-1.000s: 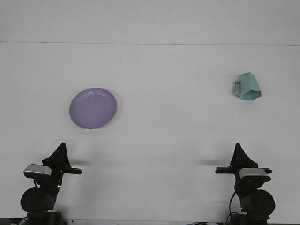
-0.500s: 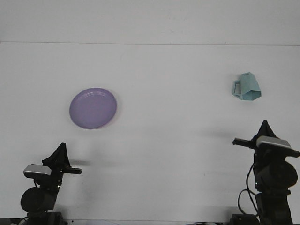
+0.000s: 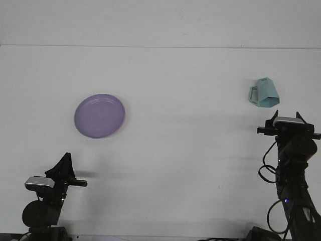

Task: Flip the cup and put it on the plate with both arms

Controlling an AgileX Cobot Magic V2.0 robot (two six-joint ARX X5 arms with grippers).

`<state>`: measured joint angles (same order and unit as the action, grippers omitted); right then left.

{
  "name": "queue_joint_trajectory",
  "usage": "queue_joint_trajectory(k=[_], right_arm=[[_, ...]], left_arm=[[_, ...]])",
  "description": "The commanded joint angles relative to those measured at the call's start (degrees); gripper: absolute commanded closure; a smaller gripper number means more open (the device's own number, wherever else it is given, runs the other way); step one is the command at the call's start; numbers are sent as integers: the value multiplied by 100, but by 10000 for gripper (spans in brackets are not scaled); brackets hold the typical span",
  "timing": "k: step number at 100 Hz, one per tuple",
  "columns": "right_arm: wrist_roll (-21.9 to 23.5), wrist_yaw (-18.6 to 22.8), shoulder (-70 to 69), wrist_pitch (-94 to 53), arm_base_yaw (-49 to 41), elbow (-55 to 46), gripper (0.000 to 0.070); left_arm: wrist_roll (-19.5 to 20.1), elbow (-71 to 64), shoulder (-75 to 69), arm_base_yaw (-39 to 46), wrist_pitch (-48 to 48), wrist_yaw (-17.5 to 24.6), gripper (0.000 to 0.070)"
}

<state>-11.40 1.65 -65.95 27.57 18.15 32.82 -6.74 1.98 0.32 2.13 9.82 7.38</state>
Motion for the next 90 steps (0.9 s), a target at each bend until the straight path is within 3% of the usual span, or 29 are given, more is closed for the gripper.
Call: queue_joint_trajectory(k=[1,12,23,39,54,73,90], right_arm=[[-267,229,-555,516,199,31,268],[-330,599,-1482,1388,446,81,266],[-527,669,-2334,1794,579,358,250],[-573,1025,-3329,1827,697,1132,249],[-1062,1058,-4081,1816,699,1858,249],[-1447,1384,-4813,1362,699,2719,249],[-1585,1609,-5158,1272,699,3211,250]], left_arm=[[-4,-116,-2,11,59,-11,688],[-4,-116,-2,11,59,-11,688],[-4,-116,-2,11,59,-11,688],[0,-116,-2,11,59,-11,688],[0,-116,-4,11,59,-11,688],[2,-116,-2,11,57,-11,688],[2,-116,-2,11,59,-11,688]])
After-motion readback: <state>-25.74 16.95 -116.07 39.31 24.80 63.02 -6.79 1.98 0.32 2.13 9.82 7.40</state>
